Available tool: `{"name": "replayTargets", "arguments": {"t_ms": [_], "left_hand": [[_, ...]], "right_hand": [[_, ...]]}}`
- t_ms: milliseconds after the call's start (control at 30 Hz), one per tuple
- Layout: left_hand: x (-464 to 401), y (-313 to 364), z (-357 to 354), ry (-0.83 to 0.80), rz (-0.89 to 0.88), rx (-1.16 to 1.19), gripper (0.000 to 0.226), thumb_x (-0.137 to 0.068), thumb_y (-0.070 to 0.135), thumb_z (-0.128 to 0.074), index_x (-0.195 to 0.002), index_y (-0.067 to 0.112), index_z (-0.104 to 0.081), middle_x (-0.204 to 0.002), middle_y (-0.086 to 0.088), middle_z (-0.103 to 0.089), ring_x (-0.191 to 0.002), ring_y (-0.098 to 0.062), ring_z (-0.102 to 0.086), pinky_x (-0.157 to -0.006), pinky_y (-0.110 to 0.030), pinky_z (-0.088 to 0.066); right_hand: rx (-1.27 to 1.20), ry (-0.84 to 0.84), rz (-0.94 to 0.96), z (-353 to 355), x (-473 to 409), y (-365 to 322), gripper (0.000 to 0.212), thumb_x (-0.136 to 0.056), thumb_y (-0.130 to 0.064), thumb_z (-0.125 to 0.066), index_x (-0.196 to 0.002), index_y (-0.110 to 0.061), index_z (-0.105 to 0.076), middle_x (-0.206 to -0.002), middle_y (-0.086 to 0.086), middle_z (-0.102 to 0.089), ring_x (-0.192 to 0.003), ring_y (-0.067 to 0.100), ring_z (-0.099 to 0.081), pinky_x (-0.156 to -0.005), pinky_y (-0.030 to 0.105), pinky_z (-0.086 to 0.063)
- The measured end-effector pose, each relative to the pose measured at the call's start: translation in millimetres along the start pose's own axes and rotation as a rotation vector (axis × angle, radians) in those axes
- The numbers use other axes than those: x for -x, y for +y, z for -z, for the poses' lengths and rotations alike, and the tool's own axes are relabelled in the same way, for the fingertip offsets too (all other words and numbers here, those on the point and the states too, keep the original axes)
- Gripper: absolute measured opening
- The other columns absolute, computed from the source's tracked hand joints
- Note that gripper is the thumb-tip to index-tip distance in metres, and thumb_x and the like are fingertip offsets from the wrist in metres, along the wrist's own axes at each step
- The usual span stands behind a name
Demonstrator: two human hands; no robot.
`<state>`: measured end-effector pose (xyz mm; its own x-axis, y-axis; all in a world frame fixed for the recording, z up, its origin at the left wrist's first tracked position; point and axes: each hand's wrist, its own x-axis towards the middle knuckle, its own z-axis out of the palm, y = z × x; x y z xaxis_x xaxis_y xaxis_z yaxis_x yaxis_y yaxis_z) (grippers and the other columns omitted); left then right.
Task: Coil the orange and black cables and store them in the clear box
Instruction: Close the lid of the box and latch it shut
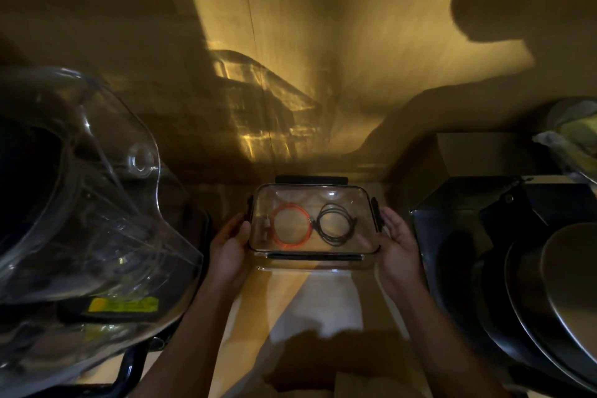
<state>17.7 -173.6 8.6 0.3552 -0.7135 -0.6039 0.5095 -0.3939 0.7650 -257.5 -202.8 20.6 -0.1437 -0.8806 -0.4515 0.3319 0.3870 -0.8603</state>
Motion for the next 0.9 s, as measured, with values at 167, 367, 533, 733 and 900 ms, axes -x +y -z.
{"name": "replayTargets", "arguments": {"t_ms": [167, 367, 533, 733, 900], "left_hand": [[-1.7, -0.9, 2.4, -0.06, 0.079, 0.056, 0.04, -0.097, 0.006, -0.051, -0.134, 0.02, -0.056, -0.132, -0.019, -0.061, -0.114, -0.033, -0.065, -0.094, -0.05, -0.053], [12.1, 8.7, 0.8, -0.163, 0.189, 0.347, 0.039, -0.098, -0.003, -0.043, -0.13, 0.017, -0.054, -0.127, -0.023, -0.062, -0.103, -0.028, -0.071, -0.072, -0.039, -0.061], [22.5, 8.4, 3.1, -0.3, 0.225, 0.279, 0.044, -0.09, 0.009, -0.05, -0.131, 0.025, -0.052, -0.126, -0.016, -0.067, -0.104, -0.026, -0.071, -0.072, -0.042, -0.061], [25.2, 6.4, 5.1, -0.407, 0.174, 0.146, 0.047, -0.101, 0.009, -0.039, -0.14, 0.034, -0.049, -0.137, -0.008, -0.06, -0.111, -0.032, -0.067, -0.078, -0.05, -0.06], [23.4, 2.8, 1.5, -0.342, 0.083, -0.033, 0.055, -0.096, 0.011, -0.05, -0.145, 0.035, -0.041, -0.134, -0.007, -0.063, -0.114, -0.03, -0.065, -0.082, -0.049, -0.058]], "right_hand": [[-0.046, 0.03, -0.038, 1.0, -1.9, 4.9, 0.059, -0.09, 0.013, -0.048, -0.134, -0.026, -0.052, -0.15, 0.002, -0.043, -0.127, 0.023, -0.053, -0.101, 0.046, -0.05], [0.003, 0.025, -0.106, 5.9, 5.5, 12.4, 0.049, -0.087, -0.001, -0.062, -0.13, -0.024, -0.059, -0.133, 0.006, -0.062, -0.124, 0.024, -0.057, -0.106, 0.052, -0.045], [-0.189, -0.105, -0.164, 4.6, 17.4, -1.2, 0.035, -0.092, 0.004, -0.049, -0.114, -0.018, -0.064, -0.123, 0.009, -0.067, -0.113, 0.023, -0.065, -0.091, 0.039, -0.055], [-0.191, -0.209, -0.166, 12.5, 18.8, -3.0, 0.05, -0.102, -0.004, -0.037, -0.146, -0.028, -0.04, -0.142, 0.004, -0.053, -0.118, 0.034, -0.062, -0.083, 0.05, -0.058], [0.026, -0.168, -0.112, 12.6, 16.1, 6.7, 0.054, -0.101, -0.007, -0.041, -0.145, -0.039, -0.035, -0.128, -0.001, -0.063, -0.111, 0.035, -0.067, -0.094, 0.064, -0.047]]}}
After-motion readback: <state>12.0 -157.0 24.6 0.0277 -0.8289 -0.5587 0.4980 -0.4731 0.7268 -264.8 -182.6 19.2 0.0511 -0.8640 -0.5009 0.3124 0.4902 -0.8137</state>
